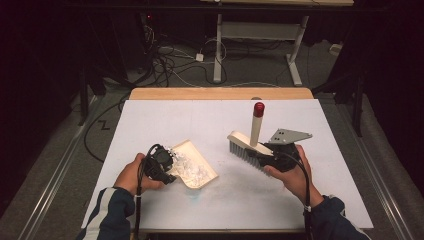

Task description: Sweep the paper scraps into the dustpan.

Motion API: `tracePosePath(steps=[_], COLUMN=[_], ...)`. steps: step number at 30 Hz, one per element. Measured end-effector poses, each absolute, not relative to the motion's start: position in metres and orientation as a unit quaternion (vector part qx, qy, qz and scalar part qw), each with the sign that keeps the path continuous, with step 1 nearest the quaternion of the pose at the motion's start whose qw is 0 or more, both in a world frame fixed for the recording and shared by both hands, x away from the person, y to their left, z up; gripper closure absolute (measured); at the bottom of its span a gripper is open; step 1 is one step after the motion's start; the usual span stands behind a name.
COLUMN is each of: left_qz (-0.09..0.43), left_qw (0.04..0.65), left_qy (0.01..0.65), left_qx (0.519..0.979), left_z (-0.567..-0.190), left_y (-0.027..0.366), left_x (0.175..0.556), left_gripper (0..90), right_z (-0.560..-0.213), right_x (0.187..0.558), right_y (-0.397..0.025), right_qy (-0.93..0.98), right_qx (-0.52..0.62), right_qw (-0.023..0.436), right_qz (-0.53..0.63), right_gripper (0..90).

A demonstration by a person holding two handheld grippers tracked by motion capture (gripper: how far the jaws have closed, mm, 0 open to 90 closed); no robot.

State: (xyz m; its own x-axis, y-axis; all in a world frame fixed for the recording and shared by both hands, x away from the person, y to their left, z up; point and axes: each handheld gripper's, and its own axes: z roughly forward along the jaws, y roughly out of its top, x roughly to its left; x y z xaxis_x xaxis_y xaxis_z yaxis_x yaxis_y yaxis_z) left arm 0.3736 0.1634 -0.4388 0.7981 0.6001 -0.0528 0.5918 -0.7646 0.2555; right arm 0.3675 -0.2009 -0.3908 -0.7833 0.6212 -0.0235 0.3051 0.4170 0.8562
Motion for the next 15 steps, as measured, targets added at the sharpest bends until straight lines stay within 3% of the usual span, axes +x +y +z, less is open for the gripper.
tracePosePath(steps=[15], left_qz=[0.025], left_qw=[0.145], left_qy=[0.335], left_qx=[0.931], left_z=[-0.439], left_y=[0.171], left_x=[0.367], left_gripper=[62.9], right_z=[-0.389], right_x=[0.356], right_y=[-0.217], right_qy=[0.837], right_qx=[0.271], right_qw=[0.154], right_qz=[0.45], right_gripper=[68.2])
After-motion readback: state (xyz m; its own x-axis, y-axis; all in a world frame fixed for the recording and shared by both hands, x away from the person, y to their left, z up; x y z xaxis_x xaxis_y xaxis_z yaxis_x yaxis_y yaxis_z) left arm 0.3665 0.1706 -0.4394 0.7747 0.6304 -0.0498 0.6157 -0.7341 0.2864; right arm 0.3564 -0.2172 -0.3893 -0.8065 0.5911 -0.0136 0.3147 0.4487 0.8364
